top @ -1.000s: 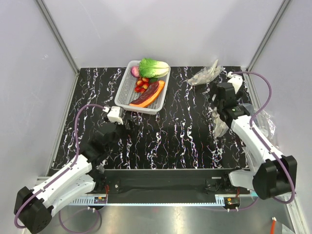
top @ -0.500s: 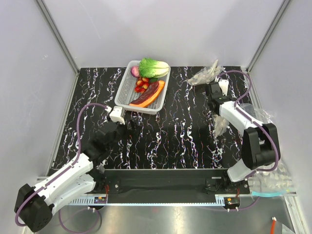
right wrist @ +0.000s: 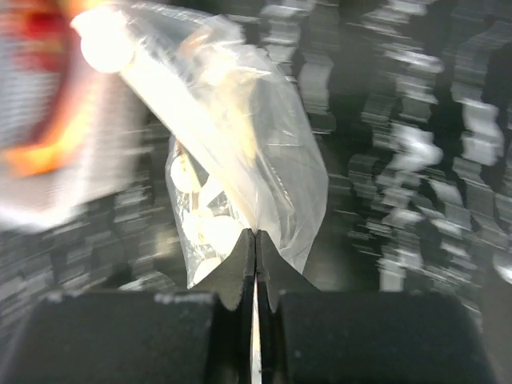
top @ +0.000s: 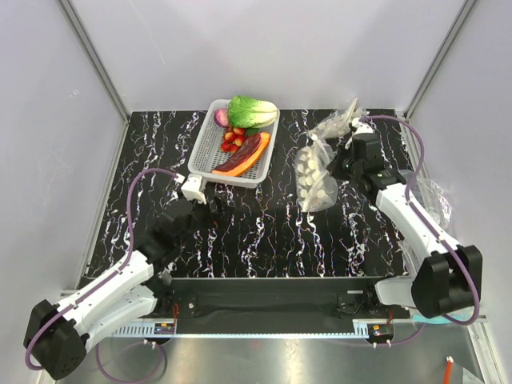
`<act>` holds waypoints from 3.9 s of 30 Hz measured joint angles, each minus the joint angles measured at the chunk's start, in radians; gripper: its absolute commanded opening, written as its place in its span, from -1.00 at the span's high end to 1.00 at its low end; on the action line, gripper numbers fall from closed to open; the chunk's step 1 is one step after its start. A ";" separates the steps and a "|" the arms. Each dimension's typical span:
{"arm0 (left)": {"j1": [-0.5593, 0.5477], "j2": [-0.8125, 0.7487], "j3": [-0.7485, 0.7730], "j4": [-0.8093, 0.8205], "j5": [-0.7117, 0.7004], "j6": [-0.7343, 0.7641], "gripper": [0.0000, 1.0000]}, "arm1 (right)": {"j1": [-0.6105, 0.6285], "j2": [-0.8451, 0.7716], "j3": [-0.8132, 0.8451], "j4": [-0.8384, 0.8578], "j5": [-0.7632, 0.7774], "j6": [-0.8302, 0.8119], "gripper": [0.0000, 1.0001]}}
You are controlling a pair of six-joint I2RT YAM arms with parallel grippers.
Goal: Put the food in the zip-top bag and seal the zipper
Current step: Pick up the zipper food storage bag at the center of the board, then open the zipper of the food storage bag.
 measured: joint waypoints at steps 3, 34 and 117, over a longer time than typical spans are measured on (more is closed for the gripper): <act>0.000 0.006 0.000 0.011 0.010 -0.016 -0.98 | 0.001 -0.051 -0.004 0.060 -0.209 0.033 0.99; -0.008 0.380 0.269 0.298 0.352 -0.230 0.13 | 0.254 -0.071 -0.101 0.167 -0.526 0.058 1.00; -0.029 0.521 0.352 0.060 0.351 -0.225 1.00 | 0.451 0.055 -0.058 -0.037 -0.426 -0.087 0.64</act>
